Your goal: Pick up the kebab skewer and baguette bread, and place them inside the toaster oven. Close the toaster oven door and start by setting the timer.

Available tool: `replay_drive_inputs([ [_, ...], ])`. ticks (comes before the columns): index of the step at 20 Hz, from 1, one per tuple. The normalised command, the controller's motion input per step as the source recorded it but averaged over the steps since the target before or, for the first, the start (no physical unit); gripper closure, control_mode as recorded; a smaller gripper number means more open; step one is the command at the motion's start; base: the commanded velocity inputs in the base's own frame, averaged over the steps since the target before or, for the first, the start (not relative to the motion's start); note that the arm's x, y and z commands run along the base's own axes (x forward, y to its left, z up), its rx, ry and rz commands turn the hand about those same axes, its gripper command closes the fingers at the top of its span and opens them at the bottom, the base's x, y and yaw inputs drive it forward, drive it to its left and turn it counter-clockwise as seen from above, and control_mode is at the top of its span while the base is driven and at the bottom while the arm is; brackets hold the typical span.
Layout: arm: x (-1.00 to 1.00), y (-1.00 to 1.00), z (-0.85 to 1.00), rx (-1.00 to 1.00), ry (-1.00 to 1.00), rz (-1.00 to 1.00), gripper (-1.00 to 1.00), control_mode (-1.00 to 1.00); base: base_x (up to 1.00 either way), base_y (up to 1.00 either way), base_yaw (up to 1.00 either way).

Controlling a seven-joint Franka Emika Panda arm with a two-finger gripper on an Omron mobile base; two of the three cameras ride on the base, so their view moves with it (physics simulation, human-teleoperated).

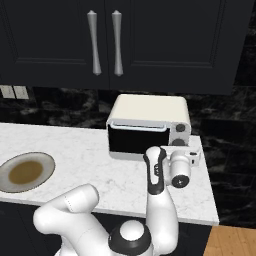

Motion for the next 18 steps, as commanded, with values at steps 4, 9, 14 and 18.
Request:
replay_drive_inputs([
  [4, 0.0, 0.0, 0.0, 0.16, 0.0, -0.02, 1.0, -1.0, 0.0, 0.0, 0.0],
  [9, 0.0, -0.03, 0.0, 0.23, 0.0, 0.0, 1.0, -1.0, 0.0, 0.0, 0.0],
  [14, 0.0, -0.05, 0.0, 0.25, 0.0, 0.0, 1.0, -1.0, 0.0, 0.0, 0.0],
  [18, 0.0, -0.05, 0.0, 0.27, 0.0, 0.0, 1.0, -1.0, 0.0, 0.0, 0.0],
])
